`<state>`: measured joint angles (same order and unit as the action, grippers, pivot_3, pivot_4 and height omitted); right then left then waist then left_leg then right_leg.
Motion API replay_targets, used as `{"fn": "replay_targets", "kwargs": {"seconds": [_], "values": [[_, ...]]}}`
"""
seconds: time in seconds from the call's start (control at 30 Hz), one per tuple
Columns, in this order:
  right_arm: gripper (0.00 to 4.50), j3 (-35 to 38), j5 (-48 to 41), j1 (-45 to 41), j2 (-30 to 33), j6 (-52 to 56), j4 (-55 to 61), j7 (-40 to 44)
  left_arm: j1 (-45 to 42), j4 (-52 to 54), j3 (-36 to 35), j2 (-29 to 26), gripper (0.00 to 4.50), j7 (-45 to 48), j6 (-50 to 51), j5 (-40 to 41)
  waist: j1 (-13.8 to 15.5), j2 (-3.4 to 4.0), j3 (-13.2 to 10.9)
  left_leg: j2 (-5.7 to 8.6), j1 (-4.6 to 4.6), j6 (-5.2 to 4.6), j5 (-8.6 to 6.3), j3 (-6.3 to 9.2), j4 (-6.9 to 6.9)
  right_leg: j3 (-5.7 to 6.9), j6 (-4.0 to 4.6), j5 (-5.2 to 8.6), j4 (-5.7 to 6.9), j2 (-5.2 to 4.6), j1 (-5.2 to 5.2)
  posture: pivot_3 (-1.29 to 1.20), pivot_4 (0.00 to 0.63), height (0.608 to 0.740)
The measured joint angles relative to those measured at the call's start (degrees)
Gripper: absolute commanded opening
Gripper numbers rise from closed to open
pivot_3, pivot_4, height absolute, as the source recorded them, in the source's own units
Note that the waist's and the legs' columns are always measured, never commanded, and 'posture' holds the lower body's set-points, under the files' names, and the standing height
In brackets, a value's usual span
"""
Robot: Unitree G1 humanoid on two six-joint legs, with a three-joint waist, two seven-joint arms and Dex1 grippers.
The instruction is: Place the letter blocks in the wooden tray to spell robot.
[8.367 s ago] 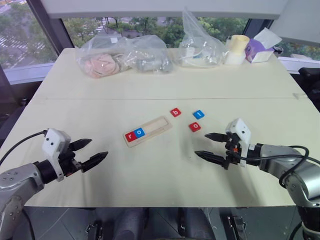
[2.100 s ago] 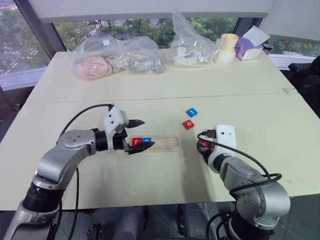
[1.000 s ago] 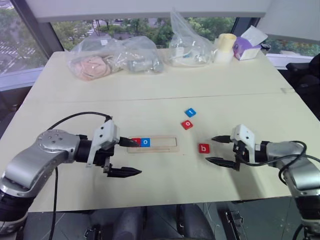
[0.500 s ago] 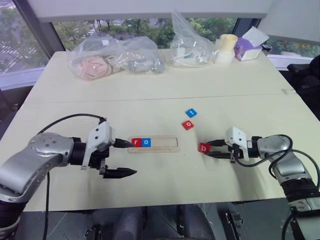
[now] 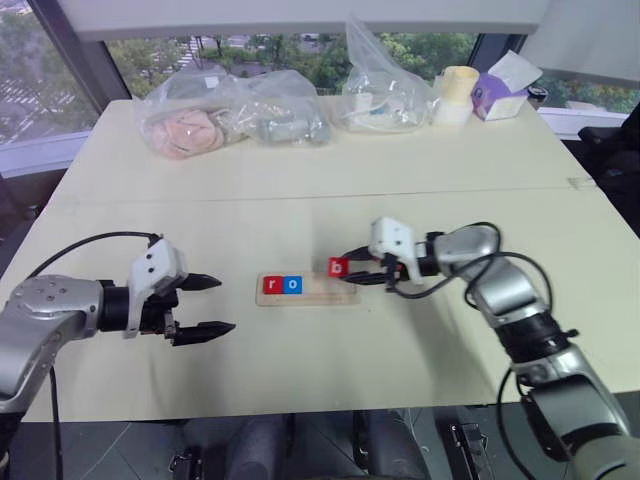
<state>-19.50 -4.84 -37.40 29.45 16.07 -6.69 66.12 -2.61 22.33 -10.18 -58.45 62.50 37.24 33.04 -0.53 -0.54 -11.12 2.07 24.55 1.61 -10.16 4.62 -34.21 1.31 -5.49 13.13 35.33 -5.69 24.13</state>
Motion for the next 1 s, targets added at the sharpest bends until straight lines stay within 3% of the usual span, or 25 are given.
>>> {"fn": "replay_targets", "kwargs": {"seconds": [0.23,0.8,1.0], "values": [[1.12,-5.2,4.8,-5.2,-5.8,-0.1,-7.8,-1.3,2.4,3.7,-1.0,1.3,4.5,-3.2,1.2,0.8,-0.5,0.0,0.0,0.01,-0.05,0.05,0.03,-0.03,0.02,0.0,0.05,-0.05,0.16,0.1,0.11,0.0,0.15,0.74],[1.12,-6.2,5.8,-5.8,-6.3,0.0,-9.1,1.6,4.0,5.2,-2.1,3.0,4.5,-7.0,2.2,1.3,-0.5,0.0,0.0,0.02,-0.09,0.16,0.11,-0.03,0.02,-0.01,0.07,-0.06,0.31,0.13,0.13,0.0,0.15,0.74],[4.1,-6.1,6.3,-5.7,-6.9,-0.1,-9.2,0.3,2.5,5.2,-1.8,3.5,4.5,-7.5,2.1,1.2,-0.5,-0.01,0.0,0.03,-0.11,0.2,0.13,-0.04,0.01,-0.01,0.07,-0.06,0.38,0.13,0.13,0.0,0.15,0.74]]}}
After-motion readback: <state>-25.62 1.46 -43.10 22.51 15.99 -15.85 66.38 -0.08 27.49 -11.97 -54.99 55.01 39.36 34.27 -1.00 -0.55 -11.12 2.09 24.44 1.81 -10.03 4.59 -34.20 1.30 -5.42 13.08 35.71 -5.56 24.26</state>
